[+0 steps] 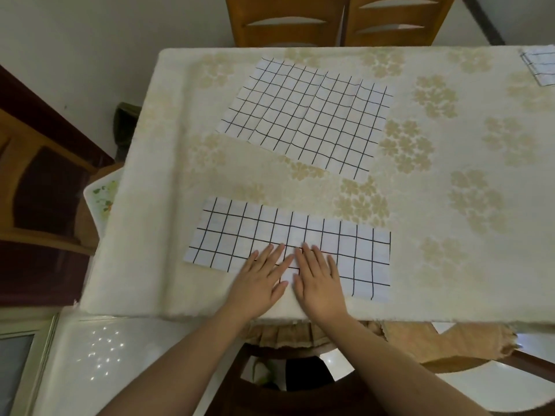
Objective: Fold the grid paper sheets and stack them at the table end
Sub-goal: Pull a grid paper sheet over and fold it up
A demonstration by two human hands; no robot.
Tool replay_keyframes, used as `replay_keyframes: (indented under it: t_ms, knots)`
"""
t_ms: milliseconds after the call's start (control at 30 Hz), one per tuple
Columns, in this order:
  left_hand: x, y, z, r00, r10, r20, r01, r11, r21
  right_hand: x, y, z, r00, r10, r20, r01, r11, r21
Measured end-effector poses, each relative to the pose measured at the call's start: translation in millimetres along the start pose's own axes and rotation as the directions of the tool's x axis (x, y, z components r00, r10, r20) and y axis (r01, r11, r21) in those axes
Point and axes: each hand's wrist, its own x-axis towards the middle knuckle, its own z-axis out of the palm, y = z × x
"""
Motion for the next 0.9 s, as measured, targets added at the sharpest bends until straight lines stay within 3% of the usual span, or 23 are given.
replay_keyframes:
  t_ms: [367, 900]
  knots:
    - [1.3, -2.6, 3.9, 1.0, -0.017, 0.024, 0.017, 1.0, 0.011, -2.5, 16.5, -2.7, 0.995, 0.089, 0.049, -0.085, 0.993, -0.083]
    - [7.6, -4.8, -1.4, 0.999, -0.015, 0.041, 0.015, 1.0, 0.011, -5.7, 38.6, -6.8, 0.984, 0.165, 0.069, -0.16, 0.985, -0.069]
